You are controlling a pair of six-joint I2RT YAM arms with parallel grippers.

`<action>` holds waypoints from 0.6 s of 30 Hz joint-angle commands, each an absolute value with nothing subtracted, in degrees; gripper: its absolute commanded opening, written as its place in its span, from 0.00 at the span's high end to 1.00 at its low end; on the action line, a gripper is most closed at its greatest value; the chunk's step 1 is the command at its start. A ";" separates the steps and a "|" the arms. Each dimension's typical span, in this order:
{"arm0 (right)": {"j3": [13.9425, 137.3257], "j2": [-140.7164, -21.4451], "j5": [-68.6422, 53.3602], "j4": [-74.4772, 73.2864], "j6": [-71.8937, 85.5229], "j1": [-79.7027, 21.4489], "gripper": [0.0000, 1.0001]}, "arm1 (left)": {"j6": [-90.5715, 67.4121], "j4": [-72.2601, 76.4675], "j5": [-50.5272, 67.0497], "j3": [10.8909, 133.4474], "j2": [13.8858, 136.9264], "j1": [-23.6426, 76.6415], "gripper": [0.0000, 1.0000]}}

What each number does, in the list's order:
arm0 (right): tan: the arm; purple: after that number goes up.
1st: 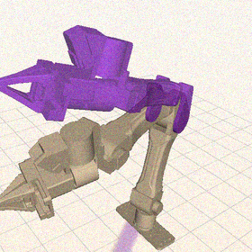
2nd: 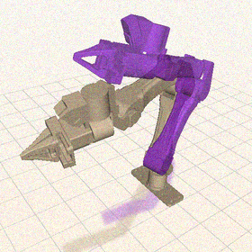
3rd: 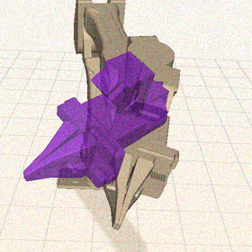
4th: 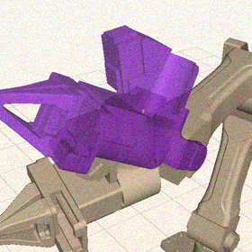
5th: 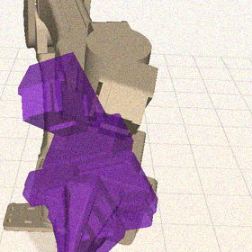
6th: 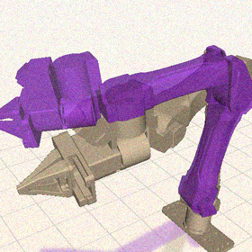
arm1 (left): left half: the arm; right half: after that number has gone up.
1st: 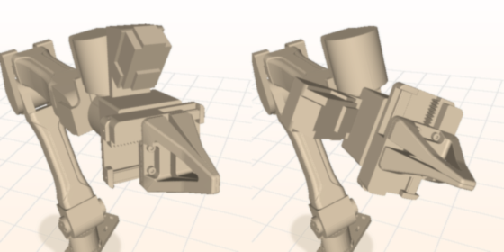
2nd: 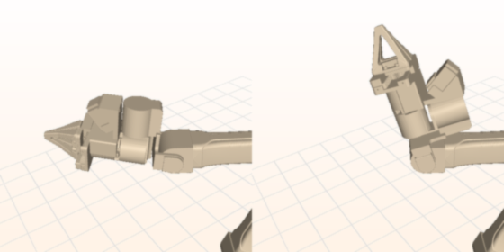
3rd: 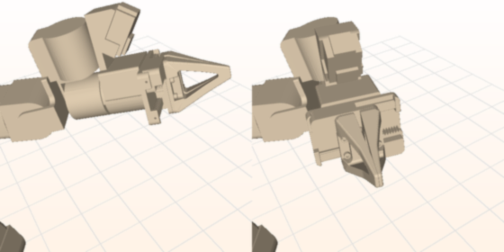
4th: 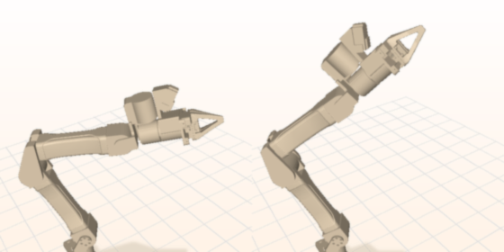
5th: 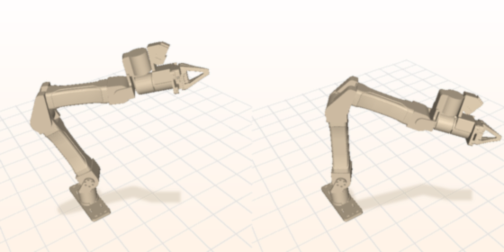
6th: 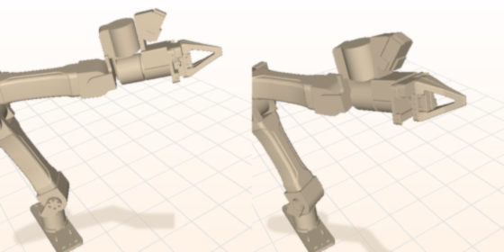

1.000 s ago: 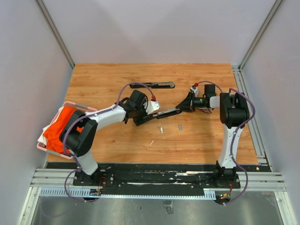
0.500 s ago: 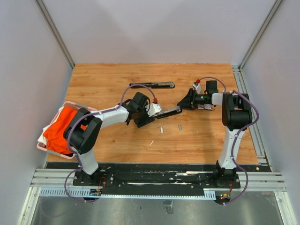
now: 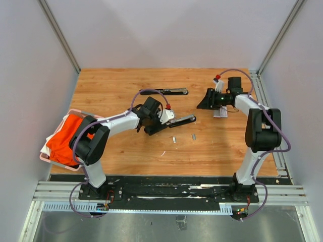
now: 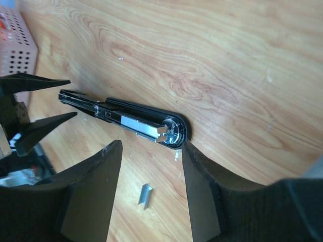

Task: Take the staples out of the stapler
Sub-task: Unload the staple at the center of the board.

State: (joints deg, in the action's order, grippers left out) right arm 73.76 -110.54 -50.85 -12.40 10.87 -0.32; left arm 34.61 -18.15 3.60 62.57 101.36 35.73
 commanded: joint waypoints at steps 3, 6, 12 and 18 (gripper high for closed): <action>72.82 -102.20 -46.13 -13.06 -2.45 0.16 0.46 | 32.74 -21.09 6.70 66.52 103.18 35.77 0.37; 68.81 -98.47 -46.69 -9.53 -9.97 -1.21 0.42 | 31.56 -22.22 7.24 68.53 104.36 35.77 0.37; 59.73 -90.66 -42.44 -4.68 -33.32 -9.24 0.38 | 30.78 -24.26 8.73 71.60 107.16 35.69 0.39; 56.25 -88.41 -41.45 -3.08 -43.38 -14.95 0.37 | 30.36 -25.84 10.27 73.65 109.41 35.68 0.41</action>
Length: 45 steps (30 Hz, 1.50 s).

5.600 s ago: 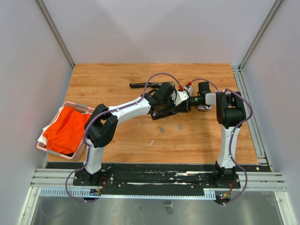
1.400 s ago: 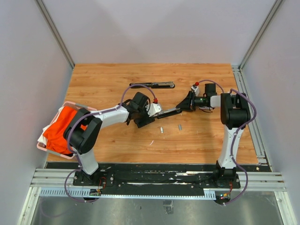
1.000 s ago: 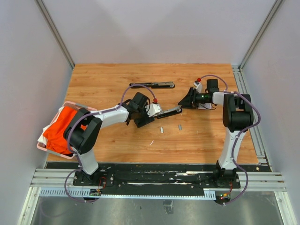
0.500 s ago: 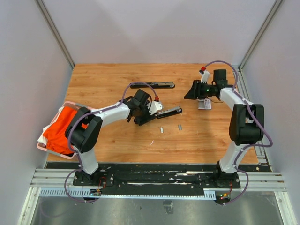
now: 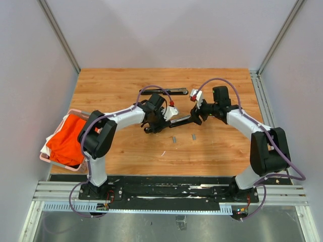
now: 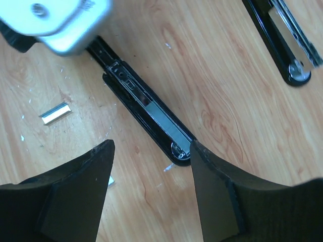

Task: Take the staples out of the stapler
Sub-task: Unload the staple at the center of the board.

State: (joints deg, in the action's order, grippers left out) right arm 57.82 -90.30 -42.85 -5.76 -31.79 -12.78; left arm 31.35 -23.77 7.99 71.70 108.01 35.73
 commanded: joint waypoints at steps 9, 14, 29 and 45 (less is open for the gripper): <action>45.96 -85.17 -41.43 5.78 -61.40 -21.10 0.33 | 29.60 -27.01 9.88 75.12 111.22 35.60 0.54; 43.74 -85.71 -39.84 8.92 -65.76 -23.48 0.33 | 29.40 -27.62 10.07 76.03 111.92 35.42 0.70; 40.98 -91.92 -29.58 17.47 -79.57 -31.25 0.32 | 30.76 -33.05 16.34 80.69 112.97 33.96 0.87; 40.25 -99.13 -21.20 28.15 -83.33 -36.62 0.31 | 30.59 -39.42 22.42 86.42 114.79 32.62 0.90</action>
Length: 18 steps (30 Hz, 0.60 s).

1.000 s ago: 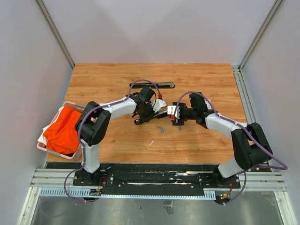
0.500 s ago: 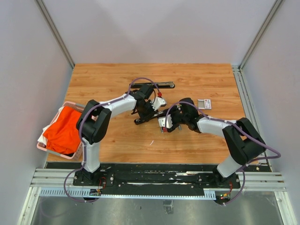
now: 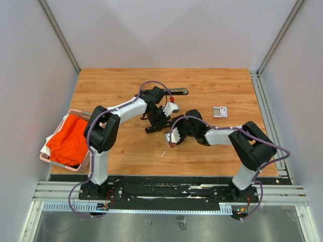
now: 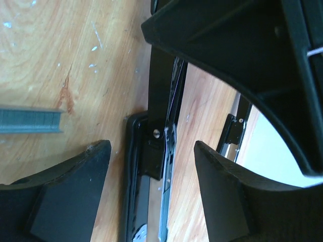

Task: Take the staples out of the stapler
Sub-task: Unload the staple at the center of the board.

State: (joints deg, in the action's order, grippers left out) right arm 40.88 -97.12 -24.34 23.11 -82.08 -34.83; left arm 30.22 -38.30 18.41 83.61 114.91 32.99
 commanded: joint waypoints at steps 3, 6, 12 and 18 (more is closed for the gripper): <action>40.68 -99.76 -21.25 28.23 -83.20 -36.86 0.31 | 30.10 -39.95 23.46 87.06 114.87 32.27 0.89; 40.65 -100.18 -21.27 29.20 -82.52 -37.11 0.31 | 29.59 -40.06 24.51 87.23 114.87 31.95 0.90; 38.94 -101.85 -19.23 35.08 -82.12 -38.22 0.31 | 28.32 -39.99 27.28 87.92 114.87 31.00 0.95; 37.46 -103.88 -16.80 42.84 -80.92 -39.33 0.32 | 28.12 -40.36 29.10 88.24 114.96 30.50 0.96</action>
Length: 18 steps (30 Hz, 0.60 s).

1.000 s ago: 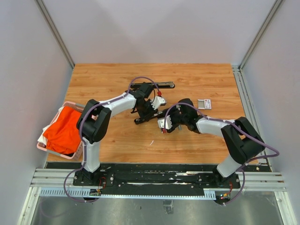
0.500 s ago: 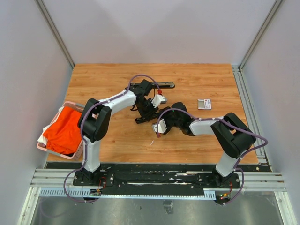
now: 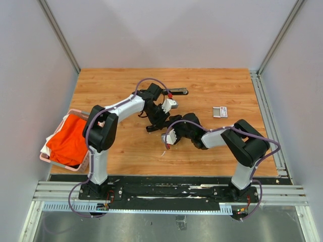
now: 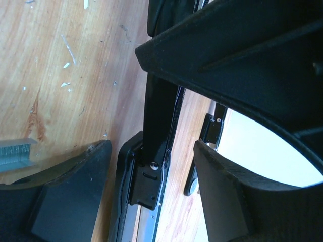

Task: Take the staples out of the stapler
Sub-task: Unload the staple at the center of the board.

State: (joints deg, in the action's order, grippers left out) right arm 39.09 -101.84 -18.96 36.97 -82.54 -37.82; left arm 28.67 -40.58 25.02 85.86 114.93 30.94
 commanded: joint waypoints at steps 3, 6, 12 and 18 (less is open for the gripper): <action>38.05 -104.68 -16.08 43.76 -80.14 -39.58 0.33 | 28.09 -40.35 29.84 88.24 114.95 30.41 0.96; 38.49 -105.73 -15.37 44.41 -79.85 -39.89 0.34 | 28.11 -40.36 30.22 88.24 114.92 30.32 0.96; 39.34 -108.63 -12.24 48.63 -78.87 -40.22 0.39 | 28.00 -40.48 30.68 88.29 115.05 30.10 0.96; 39.34 -110.96 -11.70 52.87 -77.25 -40.24 0.41 | 27.78 -40.69 31.54 88.42 115.22 29.62 0.96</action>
State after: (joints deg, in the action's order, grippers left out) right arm 38.94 -108.44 -13.21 50.00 -80.49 -39.38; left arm 28.12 -40.73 28.01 86.26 114.93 30.06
